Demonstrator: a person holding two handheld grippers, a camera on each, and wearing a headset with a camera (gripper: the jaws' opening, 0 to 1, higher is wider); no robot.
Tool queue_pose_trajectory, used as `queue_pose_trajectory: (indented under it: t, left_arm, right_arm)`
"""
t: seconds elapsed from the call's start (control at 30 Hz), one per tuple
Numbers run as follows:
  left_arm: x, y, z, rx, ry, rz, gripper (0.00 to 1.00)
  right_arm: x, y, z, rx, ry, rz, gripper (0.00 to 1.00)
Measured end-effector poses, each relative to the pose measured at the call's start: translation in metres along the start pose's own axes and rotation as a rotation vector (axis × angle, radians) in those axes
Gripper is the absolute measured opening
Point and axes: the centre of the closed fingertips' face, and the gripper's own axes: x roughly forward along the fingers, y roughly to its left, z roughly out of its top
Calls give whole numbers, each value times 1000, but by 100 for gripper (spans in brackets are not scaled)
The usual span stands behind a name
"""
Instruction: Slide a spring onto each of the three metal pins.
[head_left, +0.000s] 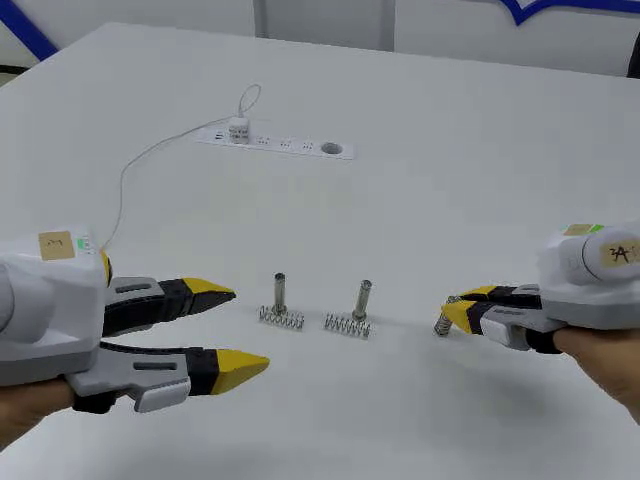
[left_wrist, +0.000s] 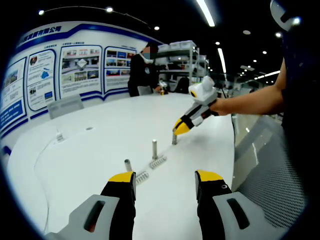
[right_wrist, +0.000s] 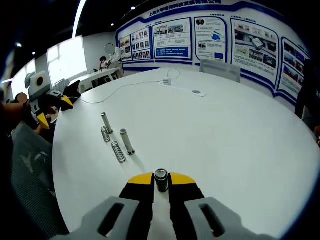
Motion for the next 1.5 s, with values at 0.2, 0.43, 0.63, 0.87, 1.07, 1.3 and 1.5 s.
queue_pose_trajectory:
  t: [0.2, 0.43, 0.63, 0.87, 1.07, 1.3, 1.5]
  left_arm:
    - [-1, 1, 0, -1, -1, 3, 49]
    - [0, 0, 1, 0, -3, 0, 49]
    - [0, -1, 2, 2, -3, 0, 49]
    - [0, -1, 1, 5, -1, 0, 49]
    - [0, -2, 2, 9, -1, 0, 49]
    - [-1, -2, 2, 11, 1, 1, 48]
    - [-1, -3, 2, 13, 5, -1, 48]
  right_arm:
    - [0, -1, -4, 12, 8, 1, 14]
    - [-5, 4, -14, 18, 28, 2, 15]
    - [-10, 12, -24, 26, 45, 9, 15]
    - [-10, 27, -33, 2, 72, 46, 15]
    - [-2, 38, -27, -45, 73, 87, 15]
    - [11, 59, -13, -129, 78, 149, 15]
    - [26, 71, -1, -182, 80, 186, 15]
